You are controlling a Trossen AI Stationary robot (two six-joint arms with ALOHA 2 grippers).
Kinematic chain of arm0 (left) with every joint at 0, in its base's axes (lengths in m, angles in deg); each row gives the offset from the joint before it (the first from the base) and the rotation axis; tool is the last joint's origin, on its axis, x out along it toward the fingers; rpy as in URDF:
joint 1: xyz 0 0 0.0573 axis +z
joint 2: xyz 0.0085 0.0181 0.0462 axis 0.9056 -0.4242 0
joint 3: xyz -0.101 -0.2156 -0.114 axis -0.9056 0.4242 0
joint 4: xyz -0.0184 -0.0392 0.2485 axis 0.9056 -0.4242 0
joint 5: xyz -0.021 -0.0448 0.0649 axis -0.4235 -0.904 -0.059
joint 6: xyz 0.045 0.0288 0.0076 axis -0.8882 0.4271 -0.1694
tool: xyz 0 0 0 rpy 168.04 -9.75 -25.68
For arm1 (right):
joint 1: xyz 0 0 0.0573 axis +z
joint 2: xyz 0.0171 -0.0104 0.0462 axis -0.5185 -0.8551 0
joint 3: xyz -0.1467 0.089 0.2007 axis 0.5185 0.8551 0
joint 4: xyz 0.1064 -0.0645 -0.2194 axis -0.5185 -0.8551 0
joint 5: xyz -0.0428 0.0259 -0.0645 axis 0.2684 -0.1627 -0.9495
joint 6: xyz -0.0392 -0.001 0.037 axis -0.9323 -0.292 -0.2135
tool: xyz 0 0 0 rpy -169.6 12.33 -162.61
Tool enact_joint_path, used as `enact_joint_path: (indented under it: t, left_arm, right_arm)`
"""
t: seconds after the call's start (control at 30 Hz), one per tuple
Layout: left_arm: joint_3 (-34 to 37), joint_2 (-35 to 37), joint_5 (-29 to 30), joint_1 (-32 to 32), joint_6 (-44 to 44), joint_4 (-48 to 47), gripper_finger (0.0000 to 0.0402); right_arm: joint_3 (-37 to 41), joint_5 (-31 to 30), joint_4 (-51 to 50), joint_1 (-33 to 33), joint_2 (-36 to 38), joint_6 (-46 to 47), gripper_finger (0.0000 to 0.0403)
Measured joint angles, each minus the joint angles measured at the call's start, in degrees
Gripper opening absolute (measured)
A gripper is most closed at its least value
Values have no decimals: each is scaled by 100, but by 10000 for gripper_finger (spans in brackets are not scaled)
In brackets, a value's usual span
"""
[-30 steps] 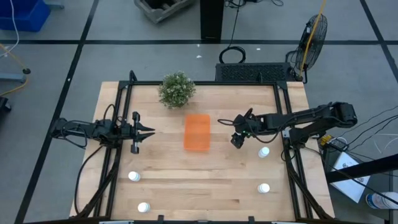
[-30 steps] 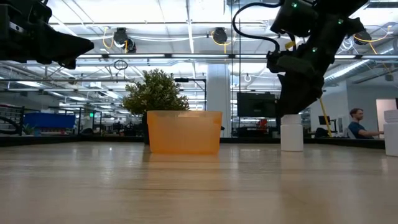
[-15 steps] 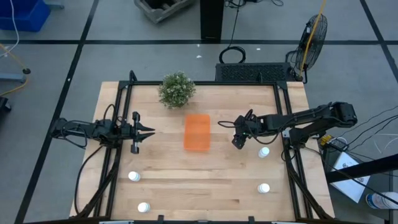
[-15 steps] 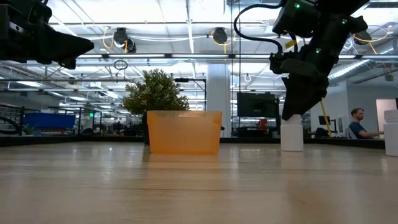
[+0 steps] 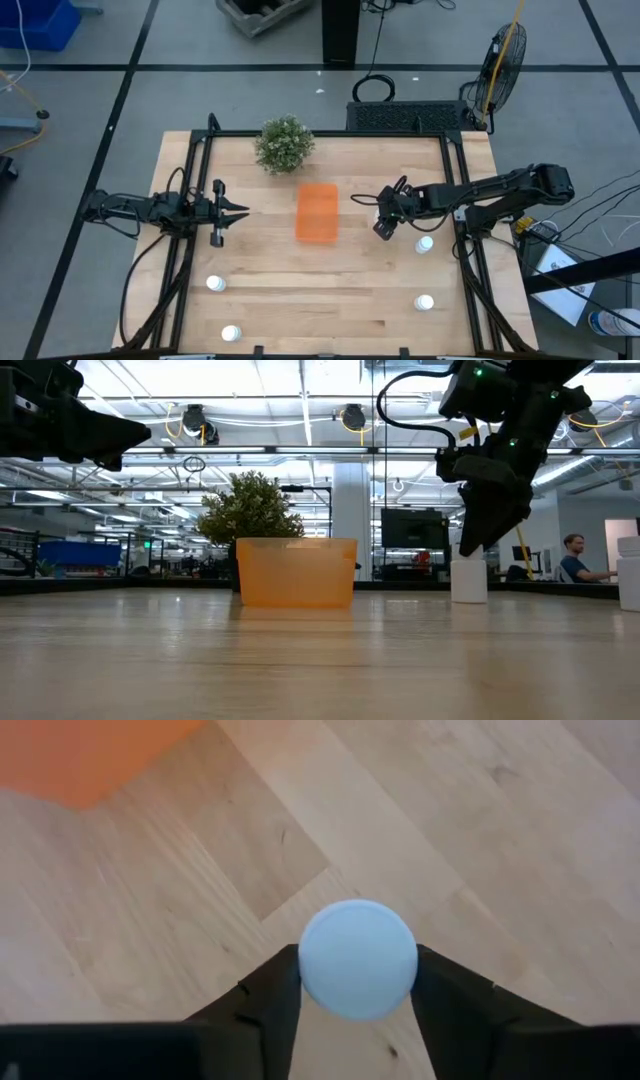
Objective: Pick and place pill bottles into a basket
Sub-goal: Put the white medicine bottle into the orange bin
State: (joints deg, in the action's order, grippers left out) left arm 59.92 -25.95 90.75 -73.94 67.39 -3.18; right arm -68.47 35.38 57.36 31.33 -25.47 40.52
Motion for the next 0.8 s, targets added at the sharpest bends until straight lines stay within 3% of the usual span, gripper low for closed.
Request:
enact_joint_path:
  t: [0.2, 0.5, 0.8]
  left_arm:
    - [0, -1, 0, 0, 0, -1, 67]
    - [0, -1, 0, 0, 0, 1, 67]
    - [0, -1, 0, 2, 0, 1, 67]
  right_arm:
    - [4, -1, 148, 2, 0, 6, 145]
    - [7, -33, 1581, 2, 0, -498, 148]
    - [7, -946, 2764, -3, 44, -1412, 146]
